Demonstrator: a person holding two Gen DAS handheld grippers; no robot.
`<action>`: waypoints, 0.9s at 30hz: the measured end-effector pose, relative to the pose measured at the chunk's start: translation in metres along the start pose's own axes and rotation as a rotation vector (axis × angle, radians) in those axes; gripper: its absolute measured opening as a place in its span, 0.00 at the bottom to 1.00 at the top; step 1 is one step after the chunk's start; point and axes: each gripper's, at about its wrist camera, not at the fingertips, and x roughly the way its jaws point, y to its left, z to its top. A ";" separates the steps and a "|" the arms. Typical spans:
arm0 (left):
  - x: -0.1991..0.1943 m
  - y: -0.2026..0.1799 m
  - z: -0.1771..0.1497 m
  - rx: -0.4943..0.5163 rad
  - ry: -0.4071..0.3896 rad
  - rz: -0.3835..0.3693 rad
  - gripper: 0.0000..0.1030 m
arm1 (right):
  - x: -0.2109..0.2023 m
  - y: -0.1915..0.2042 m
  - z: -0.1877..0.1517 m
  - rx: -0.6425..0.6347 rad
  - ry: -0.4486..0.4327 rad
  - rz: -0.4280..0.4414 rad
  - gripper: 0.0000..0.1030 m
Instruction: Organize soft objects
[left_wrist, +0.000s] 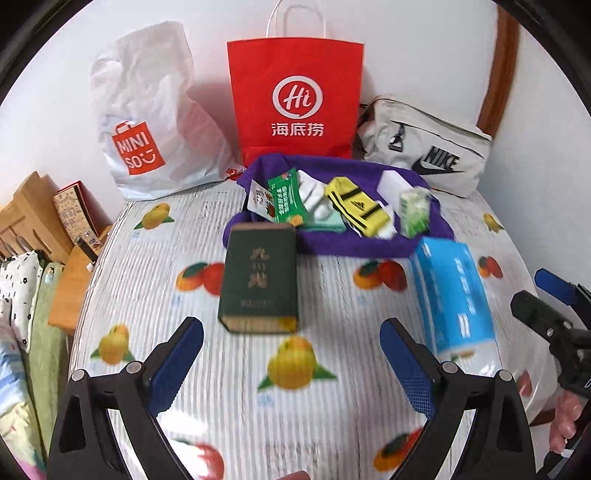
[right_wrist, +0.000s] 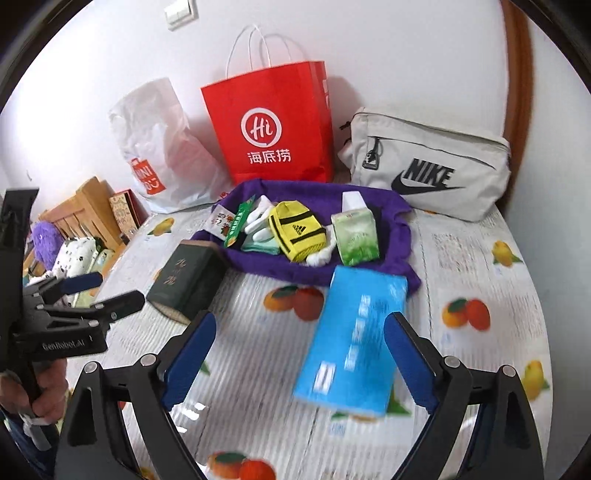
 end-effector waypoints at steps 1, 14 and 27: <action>-0.006 -0.002 -0.007 0.000 -0.007 -0.005 0.94 | -0.009 0.000 -0.008 0.007 -0.008 0.001 0.89; -0.066 -0.020 -0.069 0.017 -0.081 0.026 0.94 | -0.079 0.002 -0.074 0.020 -0.056 -0.046 0.89; -0.095 -0.030 -0.088 0.026 -0.124 0.046 0.94 | -0.104 0.008 -0.100 -0.004 -0.090 -0.062 0.89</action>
